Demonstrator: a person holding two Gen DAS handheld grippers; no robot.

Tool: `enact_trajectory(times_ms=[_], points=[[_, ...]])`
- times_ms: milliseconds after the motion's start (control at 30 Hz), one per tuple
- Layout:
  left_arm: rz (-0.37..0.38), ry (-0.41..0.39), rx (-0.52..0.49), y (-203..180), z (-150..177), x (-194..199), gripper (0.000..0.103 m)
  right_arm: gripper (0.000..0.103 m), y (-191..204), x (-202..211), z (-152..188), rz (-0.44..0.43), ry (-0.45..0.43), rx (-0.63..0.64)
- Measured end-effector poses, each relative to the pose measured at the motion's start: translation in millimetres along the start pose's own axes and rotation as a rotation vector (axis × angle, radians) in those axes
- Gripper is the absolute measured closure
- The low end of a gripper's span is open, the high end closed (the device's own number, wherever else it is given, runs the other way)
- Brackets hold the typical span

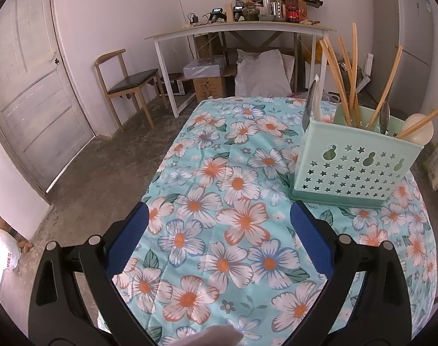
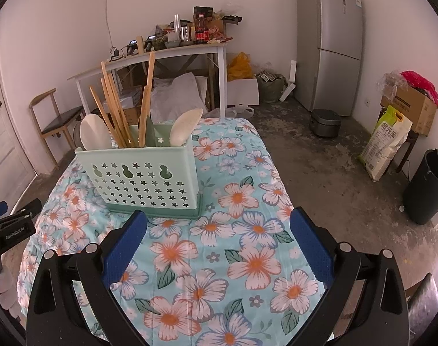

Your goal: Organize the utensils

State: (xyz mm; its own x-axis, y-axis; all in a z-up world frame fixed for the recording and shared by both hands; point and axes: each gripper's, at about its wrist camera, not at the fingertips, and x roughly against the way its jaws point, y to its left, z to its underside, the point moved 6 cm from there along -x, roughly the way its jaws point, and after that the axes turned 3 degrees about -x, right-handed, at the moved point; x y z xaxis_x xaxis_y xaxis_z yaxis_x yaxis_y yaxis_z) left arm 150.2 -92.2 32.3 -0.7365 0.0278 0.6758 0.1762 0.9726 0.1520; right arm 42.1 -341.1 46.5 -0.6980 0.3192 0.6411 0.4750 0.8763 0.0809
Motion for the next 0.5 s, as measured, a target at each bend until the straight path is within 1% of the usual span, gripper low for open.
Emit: enact_trajectory(times_ms=[500], points=[[-0.008, -0.013, 0.001, 8.3, -2.7, 4.1, 0.008, 0.006, -1.7, 3.8, -2.2, 0.022, -0.015, 0.008]])
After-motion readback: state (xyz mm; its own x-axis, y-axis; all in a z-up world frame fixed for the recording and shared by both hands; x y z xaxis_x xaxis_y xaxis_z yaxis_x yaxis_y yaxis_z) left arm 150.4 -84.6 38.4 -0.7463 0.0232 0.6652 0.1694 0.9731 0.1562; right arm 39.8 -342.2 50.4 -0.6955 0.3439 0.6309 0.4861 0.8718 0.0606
